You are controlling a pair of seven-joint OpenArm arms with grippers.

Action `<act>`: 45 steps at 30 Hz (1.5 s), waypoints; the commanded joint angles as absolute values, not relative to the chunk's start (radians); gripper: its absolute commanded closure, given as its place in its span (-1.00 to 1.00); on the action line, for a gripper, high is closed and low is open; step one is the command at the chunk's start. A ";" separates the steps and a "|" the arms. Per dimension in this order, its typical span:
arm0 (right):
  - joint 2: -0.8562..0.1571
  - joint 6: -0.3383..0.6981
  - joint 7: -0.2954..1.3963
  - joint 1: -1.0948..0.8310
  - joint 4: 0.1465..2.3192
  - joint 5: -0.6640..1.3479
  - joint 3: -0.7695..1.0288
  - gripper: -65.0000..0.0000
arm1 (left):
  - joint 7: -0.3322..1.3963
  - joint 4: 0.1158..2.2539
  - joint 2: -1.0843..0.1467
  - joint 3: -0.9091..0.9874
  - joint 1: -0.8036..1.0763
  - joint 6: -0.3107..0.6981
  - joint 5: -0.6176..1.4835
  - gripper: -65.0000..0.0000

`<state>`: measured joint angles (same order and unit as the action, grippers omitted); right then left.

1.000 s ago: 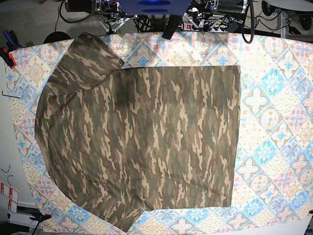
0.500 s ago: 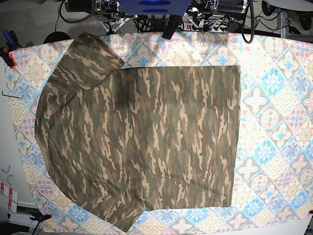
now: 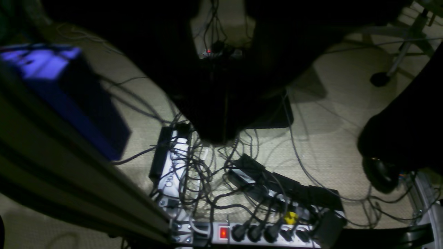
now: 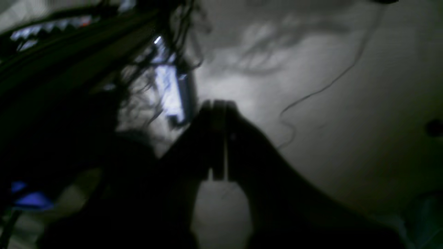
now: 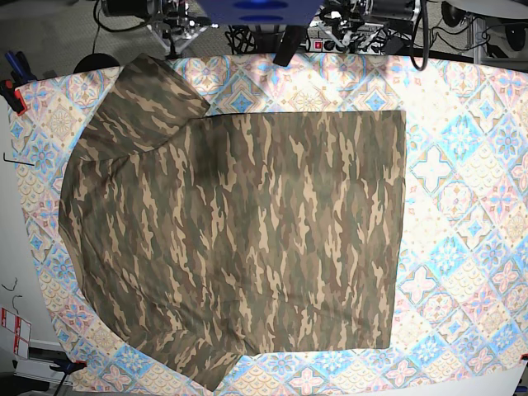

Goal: Fold the T-shirt properly

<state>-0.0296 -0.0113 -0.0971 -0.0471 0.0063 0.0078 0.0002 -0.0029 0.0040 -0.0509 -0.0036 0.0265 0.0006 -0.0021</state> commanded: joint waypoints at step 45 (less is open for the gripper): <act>0.036 -0.007 -1.265 -0.811 0.661 0.004 0.084 1.00 | -1.015 1.132 -0.079 0.102 0.776 -0.004 0.031 1.00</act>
